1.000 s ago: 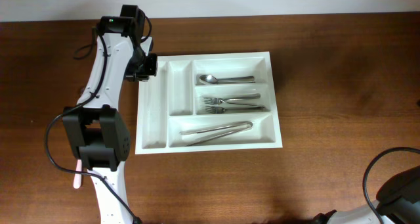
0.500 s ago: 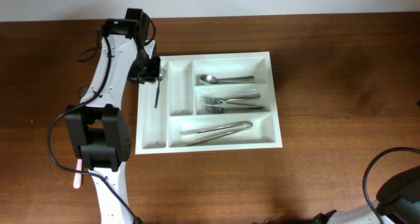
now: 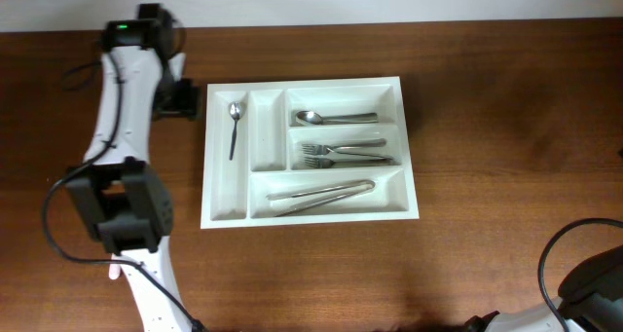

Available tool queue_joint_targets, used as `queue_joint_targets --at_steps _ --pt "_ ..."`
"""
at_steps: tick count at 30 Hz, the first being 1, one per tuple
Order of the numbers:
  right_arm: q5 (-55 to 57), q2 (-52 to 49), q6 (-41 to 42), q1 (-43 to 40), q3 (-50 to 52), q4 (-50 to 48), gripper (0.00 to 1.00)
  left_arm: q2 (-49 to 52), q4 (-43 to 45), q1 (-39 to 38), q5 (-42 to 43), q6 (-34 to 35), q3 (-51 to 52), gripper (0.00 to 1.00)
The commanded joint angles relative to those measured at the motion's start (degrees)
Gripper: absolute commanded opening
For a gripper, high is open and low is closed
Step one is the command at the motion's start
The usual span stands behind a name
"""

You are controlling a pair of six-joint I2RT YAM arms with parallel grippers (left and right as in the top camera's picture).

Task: Pack container
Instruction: 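Move the left gripper back over the second silver spoon at left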

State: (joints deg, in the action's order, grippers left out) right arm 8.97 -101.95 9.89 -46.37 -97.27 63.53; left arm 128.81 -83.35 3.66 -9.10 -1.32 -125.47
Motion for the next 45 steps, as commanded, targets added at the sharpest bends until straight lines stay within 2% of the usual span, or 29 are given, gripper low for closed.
queue_joint_targets --at_steps 1,12,16,19,22,28,38,45 --pt "0.28 -0.07 0.20 -0.15 0.48 -0.11 0.99 -1.81 -0.94 4.42 -3.76 -2.64 -0.85 0.82" --pt "0.28 -0.07 0.20 -0.15 0.48 -0.13 0.99 -1.75 3.50 14.14 -3.74 -3.15 2.03 0.87" --pt "0.28 -0.07 0.20 -0.15 0.48 -0.13 0.99 -1.73 6.73 14.51 -1.01 -9.70 4.11 0.87" --pt "0.28 -0.07 0.20 -0.15 0.48 -0.11 0.99 -1.66 10.19 14.53 -0.70 -10.75 5.49 0.97" --pt "0.26 -0.04 0.20 -0.15 0.48 -0.11 0.99 -1.42 12.00 14.80 2.25 -10.75 6.12 1.00" --pt "0.28 -0.04 0.20 -0.15 0.48 -0.13 0.99 -0.94 11.93 16.33 10.86 -10.29 6.34 0.99" --pt "0.28 -0.07 0.20 -0.15 0.48 -0.11 0.99 3.15 10.36 19.39 10.60 -9.94 6.34 0.99" --pt "0.28 -0.04 0.20 -0.15 0.48 -0.11 0.99 5.42 10.25 19.39 7.06 -9.92 6.36 0.99"
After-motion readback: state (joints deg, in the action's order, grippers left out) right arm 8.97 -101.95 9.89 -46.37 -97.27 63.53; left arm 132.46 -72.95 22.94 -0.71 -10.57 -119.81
